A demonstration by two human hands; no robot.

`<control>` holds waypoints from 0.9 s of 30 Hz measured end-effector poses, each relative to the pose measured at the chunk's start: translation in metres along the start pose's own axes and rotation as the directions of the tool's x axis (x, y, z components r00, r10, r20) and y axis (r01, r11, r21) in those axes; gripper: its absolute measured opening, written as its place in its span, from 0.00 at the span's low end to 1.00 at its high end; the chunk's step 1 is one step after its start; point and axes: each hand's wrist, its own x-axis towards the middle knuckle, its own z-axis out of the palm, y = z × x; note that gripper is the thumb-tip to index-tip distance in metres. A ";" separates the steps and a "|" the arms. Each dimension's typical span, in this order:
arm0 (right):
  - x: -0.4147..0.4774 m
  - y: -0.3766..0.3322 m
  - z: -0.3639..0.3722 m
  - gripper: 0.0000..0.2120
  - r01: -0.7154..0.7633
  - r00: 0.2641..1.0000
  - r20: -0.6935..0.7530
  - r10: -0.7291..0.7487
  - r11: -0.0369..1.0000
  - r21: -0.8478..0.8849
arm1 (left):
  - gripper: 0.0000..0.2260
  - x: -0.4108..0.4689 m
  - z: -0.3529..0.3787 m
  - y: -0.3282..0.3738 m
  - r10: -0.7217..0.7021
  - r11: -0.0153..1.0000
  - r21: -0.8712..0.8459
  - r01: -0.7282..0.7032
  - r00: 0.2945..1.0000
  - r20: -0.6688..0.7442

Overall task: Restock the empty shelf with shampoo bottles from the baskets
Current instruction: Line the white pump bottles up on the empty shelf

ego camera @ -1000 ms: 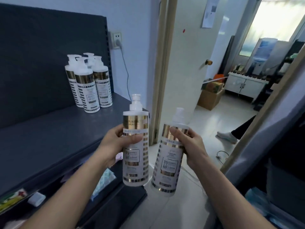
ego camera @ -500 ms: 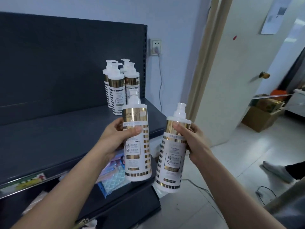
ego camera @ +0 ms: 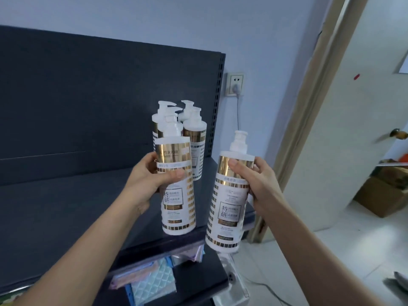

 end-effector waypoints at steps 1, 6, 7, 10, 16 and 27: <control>0.009 -0.002 0.002 0.33 0.007 1.000 0.007 -0.007 1.000 0.004 | 0.28 0.008 0.000 0.001 0.014 1.000 0.002 -0.014 1.000 -0.009; 0.047 -0.006 0.012 0.33 0.048 0.996 0.071 -0.048 0.999 0.003 | 0.32 0.039 0.000 -0.001 0.055 0.998 0.012 -0.055 0.998 -0.041; 0.054 -0.005 0.014 0.34 0.048 0.995 0.086 -0.048 0.999 0.006 | 0.31 0.044 0.000 -0.003 0.055 0.998 0.011 -0.055 0.997 -0.051; 0.074 0.002 0.019 0.36 0.048 0.990 0.131 -0.053 0.998 0.039 | 0.29 0.056 0.000 -0.011 0.058 0.998 0.022 -0.056 0.995 -0.082; 0.112 0.023 0.023 0.32 0.017 0.968 0.250 -0.036 0.997 0.078 | 0.31 0.068 0.007 -0.030 0.078 0.992 0.107 -0.063 0.987 -0.138; 0.142 0.036 0.036 0.30 0.088 0.905 0.415 -0.097 0.995 0.040 | 0.40 0.076 0.010 -0.045 0.109 0.978 0.196 -0.068 0.972 -0.210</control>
